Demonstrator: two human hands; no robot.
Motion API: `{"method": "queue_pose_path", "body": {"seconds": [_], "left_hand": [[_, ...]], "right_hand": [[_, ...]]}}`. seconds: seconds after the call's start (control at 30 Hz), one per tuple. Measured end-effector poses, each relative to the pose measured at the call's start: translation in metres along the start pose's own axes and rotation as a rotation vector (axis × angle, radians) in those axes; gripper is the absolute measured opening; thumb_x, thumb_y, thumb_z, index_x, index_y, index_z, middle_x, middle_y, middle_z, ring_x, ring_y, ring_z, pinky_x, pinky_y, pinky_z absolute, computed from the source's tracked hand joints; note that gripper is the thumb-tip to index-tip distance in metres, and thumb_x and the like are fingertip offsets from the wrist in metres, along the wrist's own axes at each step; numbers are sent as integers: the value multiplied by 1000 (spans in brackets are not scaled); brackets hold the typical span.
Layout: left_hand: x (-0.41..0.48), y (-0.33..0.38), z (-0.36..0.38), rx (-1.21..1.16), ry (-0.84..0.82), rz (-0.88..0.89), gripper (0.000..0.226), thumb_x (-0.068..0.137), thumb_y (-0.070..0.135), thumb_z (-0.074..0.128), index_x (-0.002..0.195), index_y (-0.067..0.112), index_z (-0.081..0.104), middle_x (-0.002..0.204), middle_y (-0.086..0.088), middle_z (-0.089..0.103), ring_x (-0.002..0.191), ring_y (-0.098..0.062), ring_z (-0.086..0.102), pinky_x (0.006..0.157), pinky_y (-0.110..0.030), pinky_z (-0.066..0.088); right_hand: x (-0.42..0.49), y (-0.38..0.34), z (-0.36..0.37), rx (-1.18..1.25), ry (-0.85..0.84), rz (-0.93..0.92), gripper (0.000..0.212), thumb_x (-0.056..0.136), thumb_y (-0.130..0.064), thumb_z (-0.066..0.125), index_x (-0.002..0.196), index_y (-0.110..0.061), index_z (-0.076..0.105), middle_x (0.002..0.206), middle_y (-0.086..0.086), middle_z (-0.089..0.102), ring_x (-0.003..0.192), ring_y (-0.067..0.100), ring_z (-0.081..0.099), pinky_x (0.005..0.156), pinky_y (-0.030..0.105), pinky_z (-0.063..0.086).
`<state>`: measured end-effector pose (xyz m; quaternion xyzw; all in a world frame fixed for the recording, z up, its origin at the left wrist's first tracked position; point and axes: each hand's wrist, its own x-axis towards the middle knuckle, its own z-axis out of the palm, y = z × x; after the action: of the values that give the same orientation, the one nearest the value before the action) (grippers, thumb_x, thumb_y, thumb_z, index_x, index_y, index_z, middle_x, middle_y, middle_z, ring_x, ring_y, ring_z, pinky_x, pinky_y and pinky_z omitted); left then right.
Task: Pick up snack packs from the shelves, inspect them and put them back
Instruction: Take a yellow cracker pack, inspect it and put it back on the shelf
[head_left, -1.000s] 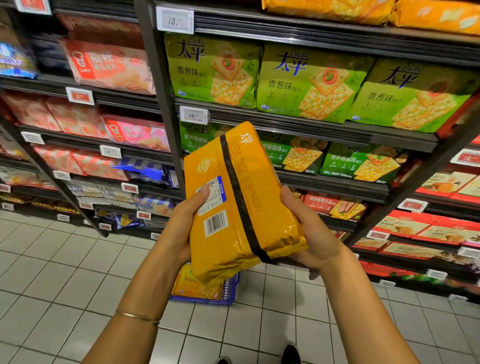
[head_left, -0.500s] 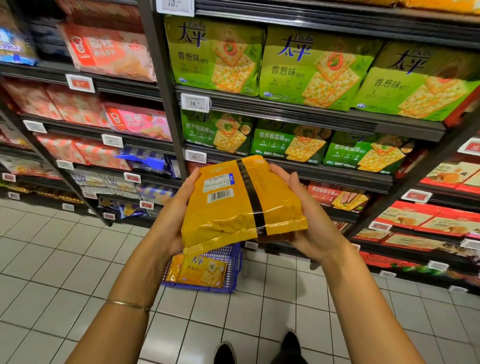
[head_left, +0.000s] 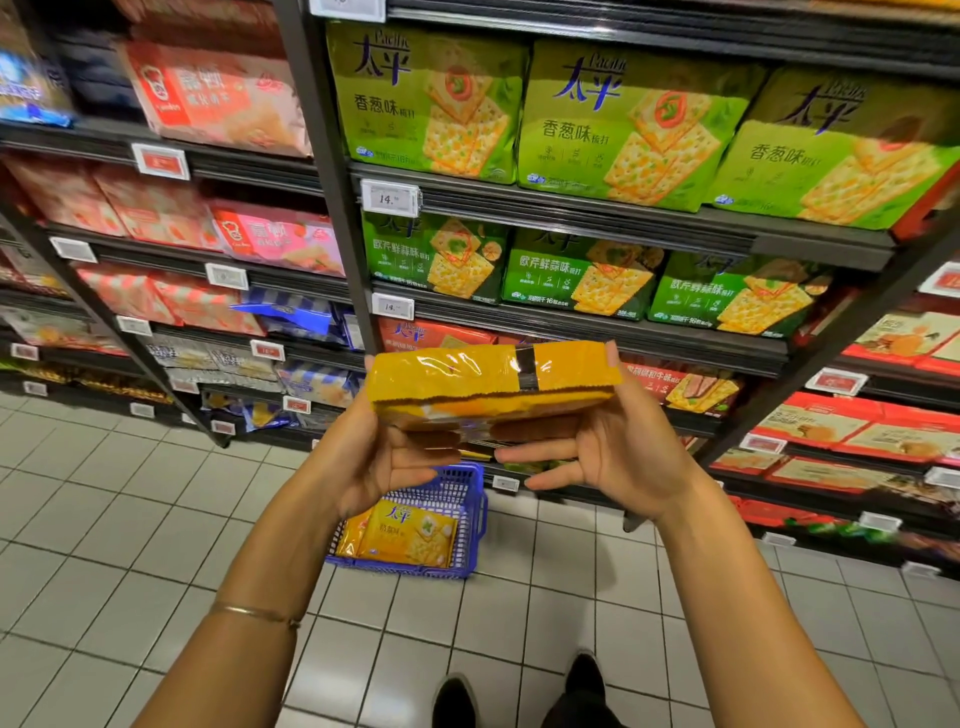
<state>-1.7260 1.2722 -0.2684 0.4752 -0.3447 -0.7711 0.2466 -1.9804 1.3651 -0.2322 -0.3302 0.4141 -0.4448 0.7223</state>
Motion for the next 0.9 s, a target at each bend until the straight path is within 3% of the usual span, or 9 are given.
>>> {"method": "queue_pose_path", "body": {"seconds": [0.1,0.2,0.33,0.4,0.5,0.57,0.63,0.7,0.9], "left_hand": [[-1,1,-1,-125,-49,52,61,96,67,46,121,17,71,98,-19,78,67,-31,76,49,-35,61],[-2,3,0,-236,-34,105,47,87,49,65,130,28,66,113,-11,79,90,-33,79,62,-45,64],[-2,2,-2,-232,11,186,61,89,33,70,145,15,52,131,-15,72,116,-35,72,88,-56,63],[-3,2,-3,-156,-36,273,59,87,30,71,142,13,57,134,-16,70,118,-35,71,90,-52,62],[-3,5,-3,24,-42,404,55,84,26,75,136,13,62,130,-15,72,109,-32,74,85,-49,63],[-1,4,-4,72,-81,454,57,84,20,72,139,14,58,132,-13,71,112,-33,73,90,-53,60],[0,3,-7,85,-148,479,60,85,14,73,142,15,55,132,-14,71,117,-36,71,88,-53,61],[0,0,-9,81,-218,487,64,81,10,80,140,16,56,128,-16,72,116,-35,71,82,-43,63],[5,-6,-1,36,-121,495,76,65,19,92,131,19,56,121,-8,77,111,-26,74,82,-29,61]], "right_hand": [[-3,1,-3,25,-44,-35,60,92,-70,53,141,-36,62,143,13,64,127,46,62,83,53,63],[-4,6,-11,89,-18,-59,54,95,-45,56,148,-38,53,150,6,59,131,42,59,91,63,57],[-5,10,-16,7,43,-124,62,88,-18,51,148,-33,56,151,3,58,123,40,61,94,54,47],[-4,10,-17,-194,109,-163,72,82,-8,55,147,-39,54,145,-4,62,115,34,67,84,47,52],[-2,12,-17,-388,156,-191,90,89,5,66,151,-52,33,132,-24,66,109,15,73,74,29,61],[2,15,-18,-397,202,-193,88,92,0,73,150,-50,31,127,-26,68,112,6,70,76,25,61],[5,13,-17,-394,275,-200,83,85,-15,84,150,-43,40,130,-13,69,112,6,71,79,27,62],[6,9,-19,-444,310,-197,83,76,-23,87,147,-35,47,130,-7,70,115,12,70,89,34,61],[8,14,-19,-452,315,-261,74,69,-16,86,134,-28,54,123,-3,73,112,16,72,82,28,61]]}}
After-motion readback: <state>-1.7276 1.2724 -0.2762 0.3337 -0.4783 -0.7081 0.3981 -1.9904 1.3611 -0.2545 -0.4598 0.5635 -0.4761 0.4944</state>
